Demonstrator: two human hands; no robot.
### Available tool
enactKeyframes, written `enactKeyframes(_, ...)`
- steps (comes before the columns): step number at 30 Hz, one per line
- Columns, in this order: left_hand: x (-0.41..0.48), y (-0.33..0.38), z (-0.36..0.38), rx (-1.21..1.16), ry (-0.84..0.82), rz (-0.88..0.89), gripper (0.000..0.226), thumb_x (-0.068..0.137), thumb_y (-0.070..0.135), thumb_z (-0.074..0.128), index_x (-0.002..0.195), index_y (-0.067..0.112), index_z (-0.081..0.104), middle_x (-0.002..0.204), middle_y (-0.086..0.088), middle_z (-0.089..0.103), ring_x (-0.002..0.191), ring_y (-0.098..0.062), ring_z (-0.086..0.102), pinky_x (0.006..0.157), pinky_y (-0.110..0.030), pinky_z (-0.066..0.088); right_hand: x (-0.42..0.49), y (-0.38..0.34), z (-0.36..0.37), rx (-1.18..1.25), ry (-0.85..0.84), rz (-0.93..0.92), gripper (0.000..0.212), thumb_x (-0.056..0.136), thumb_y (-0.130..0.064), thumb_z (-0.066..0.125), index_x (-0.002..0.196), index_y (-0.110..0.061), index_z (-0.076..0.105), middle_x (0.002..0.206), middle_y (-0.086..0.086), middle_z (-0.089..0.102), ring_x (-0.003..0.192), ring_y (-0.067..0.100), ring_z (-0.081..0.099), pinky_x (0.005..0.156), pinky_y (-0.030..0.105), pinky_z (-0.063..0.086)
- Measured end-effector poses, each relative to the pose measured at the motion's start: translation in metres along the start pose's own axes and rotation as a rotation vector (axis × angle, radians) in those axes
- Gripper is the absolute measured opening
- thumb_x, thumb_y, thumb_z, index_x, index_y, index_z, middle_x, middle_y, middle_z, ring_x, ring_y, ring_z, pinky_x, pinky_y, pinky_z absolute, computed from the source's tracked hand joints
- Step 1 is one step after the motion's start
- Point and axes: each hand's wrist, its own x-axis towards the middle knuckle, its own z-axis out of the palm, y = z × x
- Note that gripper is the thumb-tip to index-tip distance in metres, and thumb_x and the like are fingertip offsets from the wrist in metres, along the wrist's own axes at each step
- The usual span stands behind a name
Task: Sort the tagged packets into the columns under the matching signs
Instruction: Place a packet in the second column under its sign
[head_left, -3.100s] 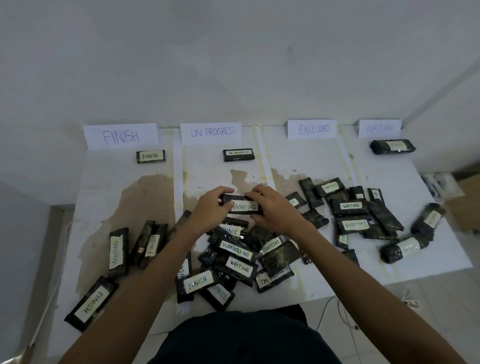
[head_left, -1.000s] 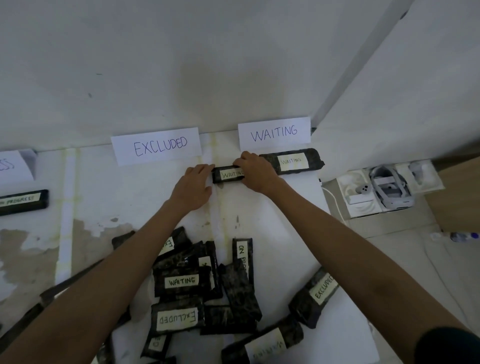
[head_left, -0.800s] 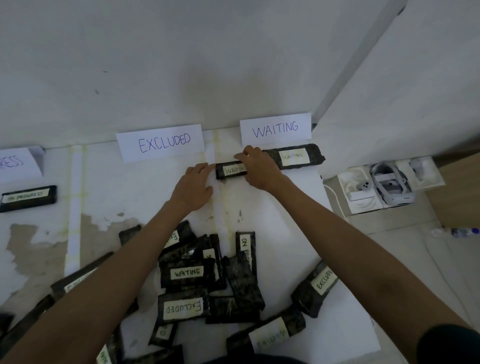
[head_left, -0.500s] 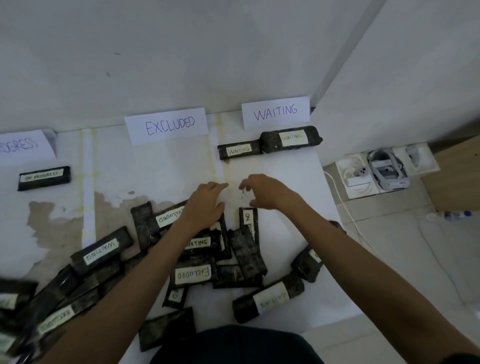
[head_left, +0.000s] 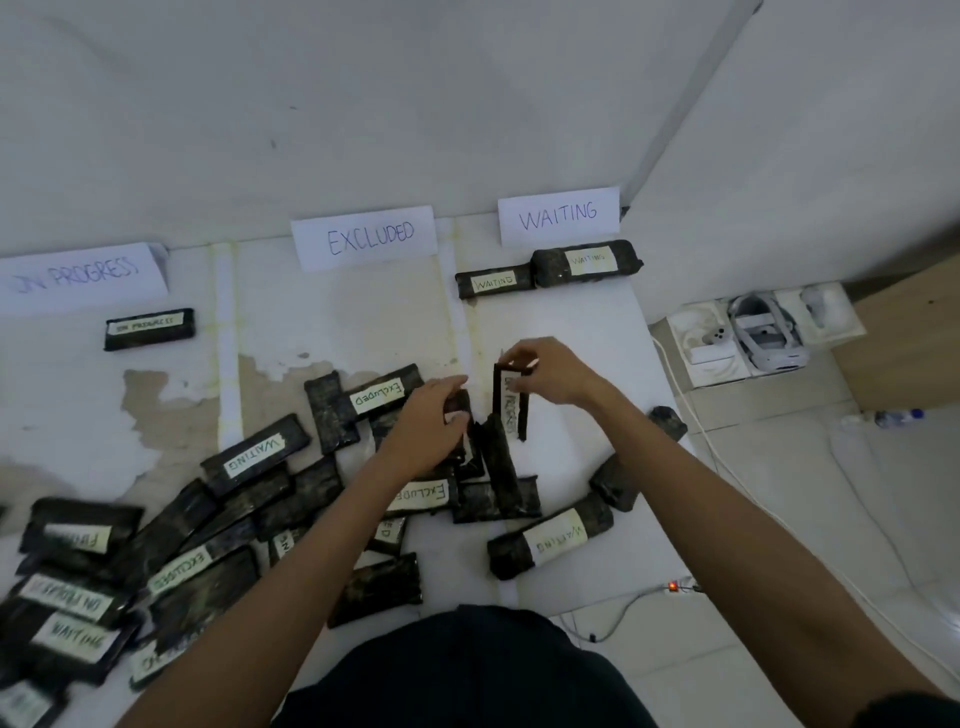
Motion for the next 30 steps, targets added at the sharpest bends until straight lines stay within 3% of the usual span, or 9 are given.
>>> enactKeyframes(2,-0.002,0.014,-0.011,-0.232,-0.014,-0.116,0.045,0.092,0.017,0.054,0.136,0.019,0.043,0.121,-0.001,0.058,0.106,-0.015,0.056,0.088,-0.028,0.048,-0.006,-0.02,-0.006,0.129,0.044,-0.033,0.033,0.078,-0.007,0.074,0.109,-0.014,0.064,0.099,0.007,0.066,0.085,0.016,0.062,0.076,0.029,0.053)
enactKeyframes(5,-0.004,0.025,-0.024,-0.405,-0.002,-0.188,0.037,0.092,0.024,0.055,0.128,0.024,0.048,0.111,0.001,0.063,0.097,-0.014,0.064,0.079,-0.037,0.057,-0.014,-0.048,-0.004,0.261,0.042,-0.088,0.035,0.078,-0.005,0.074,0.11,-0.012,0.063,0.09,0.008,0.069,0.079,0.017,0.066,0.077,0.03,0.056)
enactKeyframes(9,-0.013,0.02,-0.035,-0.539,0.057,-0.252,0.017,0.092,0.021,0.055,0.104,0.01,0.057,0.099,-0.009,0.068,0.087,-0.02,0.069,0.07,-0.035,0.06,-0.02,-0.074,0.022,0.301,0.027,-0.096,0.038,0.076,-0.006,0.075,0.111,-0.014,0.062,0.086,0.005,0.069,0.078,0.017,0.067,0.075,0.029,0.055)
enactKeyframes(15,-0.035,-0.019,-0.061,-0.723,0.285,-0.436,0.005,0.091,0.016,0.058,0.092,0.01,0.059,0.083,-0.006,0.069,0.066,-0.013,0.069,0.053,-0.023,0.056,-0.03,-0.103,0.077,-0.058,0.076,-0.197,0.063,0.073,-0.03,0.078,0.128,-0.016,0.05,0.114,0.001,0.053,0.093,0.013,0.054,0.082,0.027,0.049)
enactKeyframes(20,-0.058,-0.062,-0.092,-0.815,0.389,-0.533,0.008,0.089,0.013,0.06,0.095,0.008,0.057,0.096,-0.015,0.068,0.08,-0.025,0.07,0.058,-0.031,0.059,-0.022,-0.125,0.131,-0.283,0.016,-0.29,0.064,0.072,-0.03,0.075,0.129,-0.013,0.052,0.118,0.01,0.052,0.11,0.025,0.051,0.096,0.037,0.045)
enactKeyframes(22,-0.069,-0.079,-0.106,-0.798,0.412,-0.559,0.015,0.09,0.014,0.059,0.102,0.005,0.056,0.098,-0.013,0.067,0.084,-0.025,0.069,0.058,-0.031,0.059,-0.016,-0.141,0.148,-0.347,0.011,-0.328,0.062,0.074,-0.027,0.072,0.129,-0.01,0.051,0.117,0.012,0.053,0.11,0.029,0.049,0.096,0.037,0.043)
enactKeyframes(24,-0.08,-0.096,-0.123,-0.701,0.416,-0.526,0.017,0.091,0.019,0.057,0.105,0.01,0.056,0.102,-0.011,0.067,0.087,-0.023,0.068,0.068,-0.038,0.06,-0.008,-0.16,0.162,-0.392,0.015,-0.369,0.058,0.075,-0.025,0.07,0.128,-0.009,0.052,0.117,0.012,0.054,0.109,0.03,0.049,0.095,0.037,0.041)
enactKeyframes(27,-0.098,-0.12,-0.155,-0.34,0.399,-0.418,0.032,0.093,0.026,0.049,0.124,0.017,0.05,0.114,-0.001,0.061,0.1,-0.018,0.06,0.087,-0.035,0.05,0.01,-0.192,0.179,-0.435,0.01,-0.419,0.055,0.075,-0.021,0.069,0.127,-0.01,0.053,0.118,0.012,0.054,0.108,0.031,0.048,0.095,0.041,0.043)
enactKeyframes(30,-0.114,-0.153,-0.187,-0.091,0.396,-0.366,0.05,0.095,0.028,0.046,0.141,0.014,0.034,0.131,-0.006,0.052,0.119,-0.025,0.051,0.097,-0.036,0.041,0.034,-0.221,0.193,-0.49,-0.002,-0.452,0.053,0.076,-0.018,0.068,0.127,-0.011,0.052,0.119,0.011,0.053,0.108,0.03,0.047,0.092,0.043,0.045)
